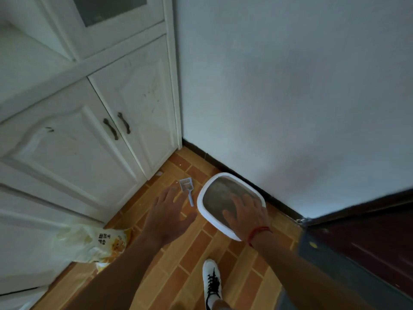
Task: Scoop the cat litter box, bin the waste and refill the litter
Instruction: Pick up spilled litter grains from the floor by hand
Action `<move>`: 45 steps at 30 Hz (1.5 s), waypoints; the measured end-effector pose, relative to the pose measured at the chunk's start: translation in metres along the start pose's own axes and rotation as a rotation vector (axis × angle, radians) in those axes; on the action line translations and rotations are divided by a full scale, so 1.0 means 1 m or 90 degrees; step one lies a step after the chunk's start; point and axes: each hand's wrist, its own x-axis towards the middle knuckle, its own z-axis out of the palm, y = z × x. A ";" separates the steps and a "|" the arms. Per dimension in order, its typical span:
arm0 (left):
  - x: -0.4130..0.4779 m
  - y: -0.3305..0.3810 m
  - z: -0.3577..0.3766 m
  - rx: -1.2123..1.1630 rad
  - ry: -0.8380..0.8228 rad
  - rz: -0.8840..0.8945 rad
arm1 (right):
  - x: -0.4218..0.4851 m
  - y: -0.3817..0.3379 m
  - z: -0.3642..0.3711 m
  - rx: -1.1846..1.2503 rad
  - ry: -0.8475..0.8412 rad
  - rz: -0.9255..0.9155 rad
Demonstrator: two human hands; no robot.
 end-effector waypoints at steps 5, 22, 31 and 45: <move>-0.038 -0.003 -0.024 0.007 0.007 0.056 | -0.057 -0.011 -0.005 -0.016 0.065 0.037; -0.112 0.011 -0.012 0.027 0.010 0.075 | -0.145 -0.010 0.019 -0.016 0.064 0.031; -0.101 0.034 0.047 -0.011 -0.041 0.017 | -0.115 0.034 0.064 -0.010 0.003 0.007; -0.039 -0.045 0.365 -0.226 -0.026 -0.178 | 0.050 0.095 0.359 0.015 -0.064 0.006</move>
